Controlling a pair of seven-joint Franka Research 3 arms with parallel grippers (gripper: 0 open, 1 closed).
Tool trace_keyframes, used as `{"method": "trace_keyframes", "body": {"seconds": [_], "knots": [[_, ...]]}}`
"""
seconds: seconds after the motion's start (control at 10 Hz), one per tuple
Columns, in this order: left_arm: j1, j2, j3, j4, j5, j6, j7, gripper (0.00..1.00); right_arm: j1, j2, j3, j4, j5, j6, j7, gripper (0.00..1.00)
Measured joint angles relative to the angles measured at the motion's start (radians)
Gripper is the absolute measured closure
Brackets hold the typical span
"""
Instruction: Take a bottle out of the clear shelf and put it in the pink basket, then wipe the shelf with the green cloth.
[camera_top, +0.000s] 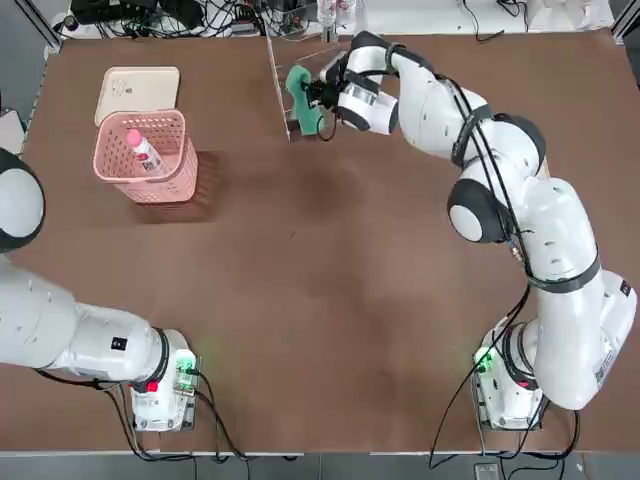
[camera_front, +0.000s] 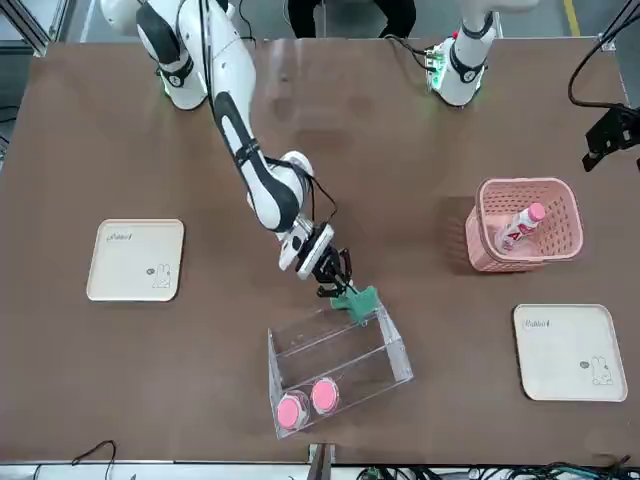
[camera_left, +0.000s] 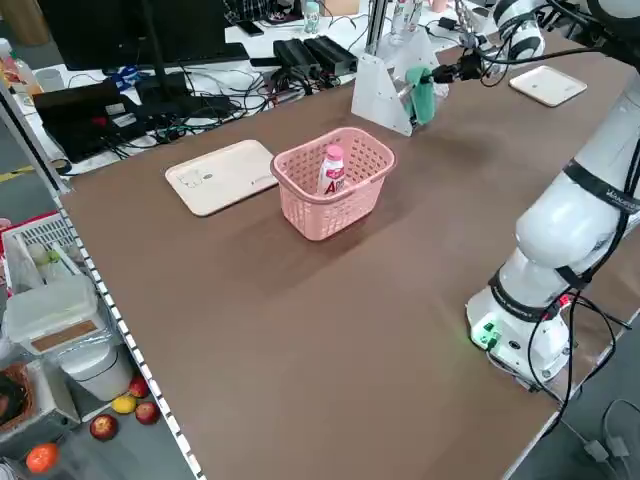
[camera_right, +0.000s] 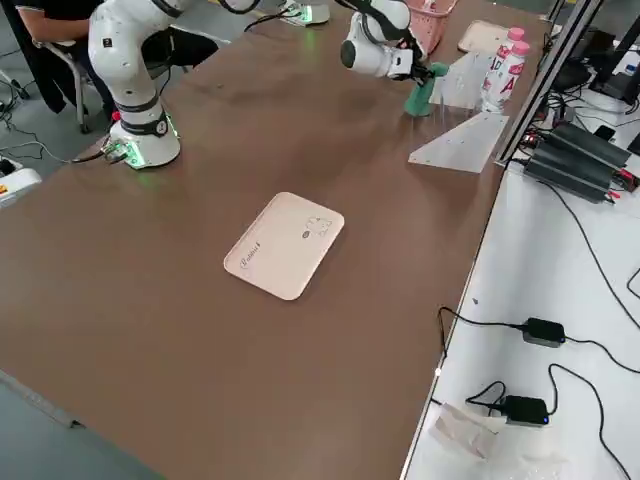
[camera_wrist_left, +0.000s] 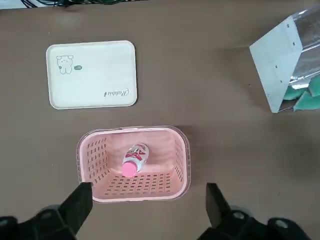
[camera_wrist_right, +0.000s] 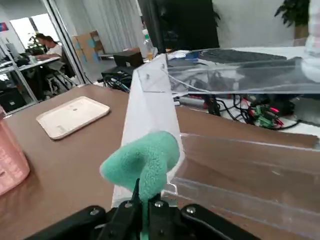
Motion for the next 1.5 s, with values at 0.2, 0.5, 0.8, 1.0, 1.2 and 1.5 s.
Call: {"method": "trace_keyframes", "body": {"seconds": [0.2,0.5,0.8,1.0,1.2,1.5], "knots": [[0.000,0.000,0.000,0.000,0.000,0.000,0.000,0.00,0.000,-0.019,0.010,-0.021,0.001,0.022,0.004,0.94],[0.000,0.000,0.000,0.000,0.000,0.000,0.000,0.00,0.001,-0.061,0.034,-0.036,0.002,0.088,0.024,0.94],[0.000,0.000,0.000,0.000,0.000,0.000,0.000,0.00,0.003,-0.078,0.067,-0.063,0.005,0.116,0.056,0.94],[0.000,0.000,0.000,0.000,0.000,0.000,0.000,0.00,0.005,-0.087,0.082,-0.071,0.006,0.133,0.077,0.94],[0.000,0.001,0.000,0.000,0.000,0.000,0.000,0.00,0.015,-0.104,0.089,-0.072,0.007,0.143,0.099,0.94],[0.000,0.002,0.000,0.000,0.000,0.000,0.000,0.00,0.024,-0.118,0.092,-0.077,0.007,0.153,0.109,0.94]]}}
